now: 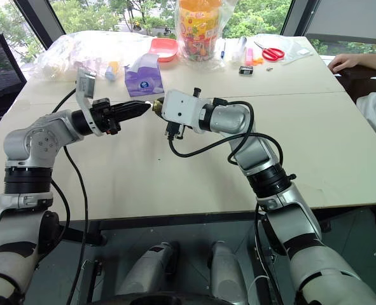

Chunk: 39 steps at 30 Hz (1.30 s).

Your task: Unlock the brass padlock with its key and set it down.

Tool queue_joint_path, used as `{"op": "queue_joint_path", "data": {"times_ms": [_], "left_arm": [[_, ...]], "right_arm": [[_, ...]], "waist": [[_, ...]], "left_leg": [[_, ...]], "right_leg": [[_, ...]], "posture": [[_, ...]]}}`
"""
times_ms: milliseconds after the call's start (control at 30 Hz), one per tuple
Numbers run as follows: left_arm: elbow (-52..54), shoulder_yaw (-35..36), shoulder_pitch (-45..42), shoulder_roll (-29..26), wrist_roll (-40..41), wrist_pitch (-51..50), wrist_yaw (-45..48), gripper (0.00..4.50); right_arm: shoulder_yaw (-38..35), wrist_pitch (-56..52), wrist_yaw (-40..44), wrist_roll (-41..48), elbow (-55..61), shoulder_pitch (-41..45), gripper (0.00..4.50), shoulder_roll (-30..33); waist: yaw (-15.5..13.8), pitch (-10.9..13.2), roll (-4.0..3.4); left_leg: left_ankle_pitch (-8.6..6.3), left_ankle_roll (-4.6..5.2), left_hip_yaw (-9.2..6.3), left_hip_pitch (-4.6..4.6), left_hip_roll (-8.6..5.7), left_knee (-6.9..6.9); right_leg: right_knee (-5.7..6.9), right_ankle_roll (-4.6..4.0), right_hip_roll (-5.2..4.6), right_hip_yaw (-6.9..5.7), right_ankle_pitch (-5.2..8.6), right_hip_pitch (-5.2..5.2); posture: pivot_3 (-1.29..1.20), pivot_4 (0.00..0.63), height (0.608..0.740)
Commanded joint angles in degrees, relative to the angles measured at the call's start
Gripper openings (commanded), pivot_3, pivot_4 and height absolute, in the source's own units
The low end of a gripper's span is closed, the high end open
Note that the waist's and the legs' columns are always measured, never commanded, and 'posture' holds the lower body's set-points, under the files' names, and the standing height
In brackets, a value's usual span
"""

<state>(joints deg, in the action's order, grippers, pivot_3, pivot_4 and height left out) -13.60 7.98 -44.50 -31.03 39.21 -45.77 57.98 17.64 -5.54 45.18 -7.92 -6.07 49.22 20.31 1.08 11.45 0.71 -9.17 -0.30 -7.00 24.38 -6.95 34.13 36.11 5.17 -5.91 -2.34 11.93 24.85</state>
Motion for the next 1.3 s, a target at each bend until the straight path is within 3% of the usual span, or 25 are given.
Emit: {"op": "queue_joint_path", "data": {"times_ms": [33, 200, 400, 733, 867, 900, 1000, 1300], "left_arm": [[0.89, 0.78, -0.70, -0.01, 0.27, 0.81, 0.30, 0.04], [1.08, -1.81, -0.44, -0.77, -2.93, 3.92, 1.54, 0.04], [1.21, -10.84, -0.92, -4.36, -16.27, 22.13, 7.15, 0.04], [-1.55, -13.98, -1.81, -4.66, -24.91, 40.47, 12.16, 0.04], [-2.33, -9.36, -5.42, -4.26, -12.91, 14.48, 13.05, 0.04], [-2.62, -8.52, -5.90, -4.49, -11.33, 11.86, 13.81, 0.29], [-2.52, -7.57, -6.29, -5.07, -9.97, 6.97, 13.32, 1.33], [-5.05, -6.65, -7.75, -2.73, -9.96, 6.01, 11.12, 1.33]], "right_arm": [[-0.42, 0.46, -0.36, 0.16, 2.00, 0.40, 0.69, -0.17], [-0.26, 0.09, 0.02, 0.24, 2.58, 0.12, 0.69, 0.00], [-0.08, -1.02, 1.67, 0.61, 2.97, 0.07, 0.69, 0.41], [-0.18, -1.90, 2.87, 0.78, 2.23, 0.74, 0.69, 0.73], [0.08, -0.95, 2.64, -0.11, 2.07, 1.05, 0.69, 0.90], [0.08, -0.70, 2.33, -0.40, 2.09, 1.14, 0.69, 0.92], [0.03, -0.18, 1.59, -0.90, 1.85, 1.35, 0.69, 0.99], [0.21, -0.12, 1.03, -1.13, 2.22, 1.44, 0.69, 0.93]], "waist": [[0.00, 0.00, 0.00], [-0.01, 0.00, 0.00], [-0.08, 0.00, 0.00], [-0.07, 0.00, 0.00], [0.02, 0.00, 0.00], [0.06, 0.00, 0.00], [0.14, 0.00, 0.00], [0.05, 0.00, 0.00]], "left_leg": [[0.00, 0.00, 0.00, 0.00, 0.00, 0.00], [0.00, 0.00, 0.00, 0.00, 0.00, 0.00], [0.00, 0.00, 0.07, 0.00, 0.00, 0.00], [-0.01, 0.01, 0.08, 0.00, 0.02, -0.02], [0.00, 0.02, 0.08, 0.01, 0.02, -0.01], [0.00, 0.03, 0.08, 0.01, 0.02, 0.00], [0.00, 0.03, 0.08, 0.01, 0.02, 0.01], [0.00, 0.02, 0.08, 0.00, 0.03, 0.01]], "right_leg": [[0.00, 0.00, 0.00, 0.00, 0.00, 0.00], [0.00, 0.00, 0.00, 0.00, 0.00, 0.00], [0.00, -0.01, 0.00, 0.05, -0.01, 0.01], [-0.01, -0.01, 0.00, 0.05, 0.00, 0.04], [0.01, 0.01, 0.03, 0.04, 0.00, 0.04], [0.02, 0.02, 0.03, 0.04, 0.00, 0.03], [0.02, 0.03, 0.04, 0.02, 0.01, 0.03], [0.02, 0.01, 0.03, 0.05, 0.00, 0.03]], "posture": [[0.00, 0.150, 0.740], [0.00, 0.150, 0.740], [0.00, 0.150, 0.740], [0.00, 0.150, 0.740], [0.00, 0.150, 0.740], [0.00, 0.150, 0.740], [0.00, 0.150, 0.740], [0.00, 0.150, 0.740]]}}
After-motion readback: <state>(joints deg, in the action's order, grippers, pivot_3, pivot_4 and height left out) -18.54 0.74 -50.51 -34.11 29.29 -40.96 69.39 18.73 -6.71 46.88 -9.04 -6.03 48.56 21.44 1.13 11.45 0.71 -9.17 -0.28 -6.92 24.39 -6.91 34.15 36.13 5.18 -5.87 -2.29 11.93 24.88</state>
